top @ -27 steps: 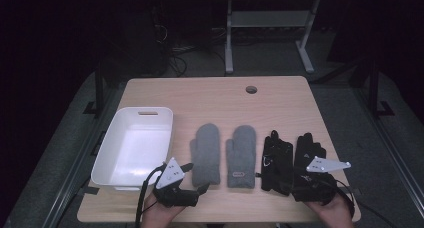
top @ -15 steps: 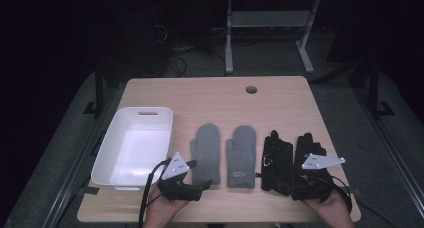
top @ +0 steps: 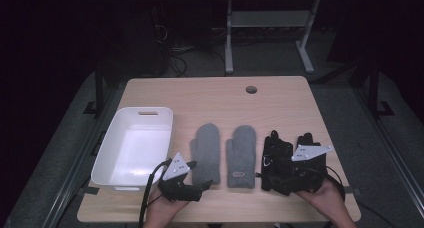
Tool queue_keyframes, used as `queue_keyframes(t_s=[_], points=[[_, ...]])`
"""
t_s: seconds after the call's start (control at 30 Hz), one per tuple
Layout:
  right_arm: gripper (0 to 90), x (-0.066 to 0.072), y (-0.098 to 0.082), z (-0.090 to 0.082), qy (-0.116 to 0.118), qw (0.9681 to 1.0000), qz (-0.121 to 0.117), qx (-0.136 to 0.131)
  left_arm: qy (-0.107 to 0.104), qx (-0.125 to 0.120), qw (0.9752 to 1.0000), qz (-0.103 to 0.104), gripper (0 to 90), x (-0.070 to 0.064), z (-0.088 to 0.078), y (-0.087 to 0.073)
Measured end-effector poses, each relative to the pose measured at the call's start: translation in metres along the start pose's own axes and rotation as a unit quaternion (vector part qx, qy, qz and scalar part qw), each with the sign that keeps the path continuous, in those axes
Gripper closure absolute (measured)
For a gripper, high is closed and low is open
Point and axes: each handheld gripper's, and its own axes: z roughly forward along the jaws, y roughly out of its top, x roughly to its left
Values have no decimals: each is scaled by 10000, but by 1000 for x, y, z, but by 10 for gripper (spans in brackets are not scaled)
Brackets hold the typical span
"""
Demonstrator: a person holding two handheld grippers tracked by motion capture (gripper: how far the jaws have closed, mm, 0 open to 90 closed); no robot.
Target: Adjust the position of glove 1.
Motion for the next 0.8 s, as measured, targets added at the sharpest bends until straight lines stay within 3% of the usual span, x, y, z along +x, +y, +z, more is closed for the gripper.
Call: queue_keyframes(t_s=[0.33, 0.8], points=[[199, 0, 33, 9, 203, 9989, -353, 232, 0, -37, 10000, -58, 199, 3, -3, 0], [221, 4, 70, 39, 401, 9947, -715, 619, 5, -17, 10000, -66, 200, 1, -3, -1]])
